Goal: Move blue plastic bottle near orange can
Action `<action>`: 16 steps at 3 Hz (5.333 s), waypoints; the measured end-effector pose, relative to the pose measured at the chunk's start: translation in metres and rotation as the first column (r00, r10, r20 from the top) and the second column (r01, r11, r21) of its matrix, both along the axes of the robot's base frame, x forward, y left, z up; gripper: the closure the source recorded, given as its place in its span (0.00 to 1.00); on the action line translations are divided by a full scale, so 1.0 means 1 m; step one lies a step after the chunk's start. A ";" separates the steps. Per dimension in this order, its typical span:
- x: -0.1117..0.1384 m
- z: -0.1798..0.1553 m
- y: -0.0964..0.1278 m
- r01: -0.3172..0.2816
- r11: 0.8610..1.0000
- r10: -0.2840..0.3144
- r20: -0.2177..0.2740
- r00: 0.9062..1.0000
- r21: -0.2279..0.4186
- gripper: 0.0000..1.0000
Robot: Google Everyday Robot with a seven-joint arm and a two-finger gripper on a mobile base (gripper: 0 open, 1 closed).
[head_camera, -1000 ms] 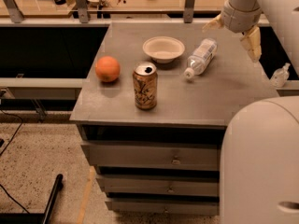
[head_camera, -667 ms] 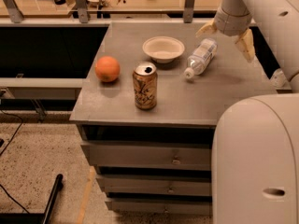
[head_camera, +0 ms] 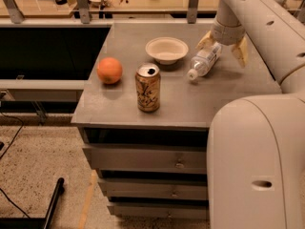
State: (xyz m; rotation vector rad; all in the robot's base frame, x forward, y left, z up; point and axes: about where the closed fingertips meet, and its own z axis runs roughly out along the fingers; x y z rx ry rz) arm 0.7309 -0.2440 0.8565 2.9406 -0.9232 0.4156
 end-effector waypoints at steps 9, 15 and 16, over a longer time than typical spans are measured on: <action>-0.145 -0.013 0.081 0.112 0.965 -0.041 -0.285 0.958 0.238 1.00; -0.151 -0.009 0.143 0.074 0.975 -0.029 -0.209 0.977 0.210 0.35; -0.149 -0.010 0.144 0.073 0.974 -0.029 -0.204 0.979 0.214 0.13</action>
Offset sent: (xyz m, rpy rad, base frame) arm -0.0367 0.0168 0.0285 0.0760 -0.0137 -0.0016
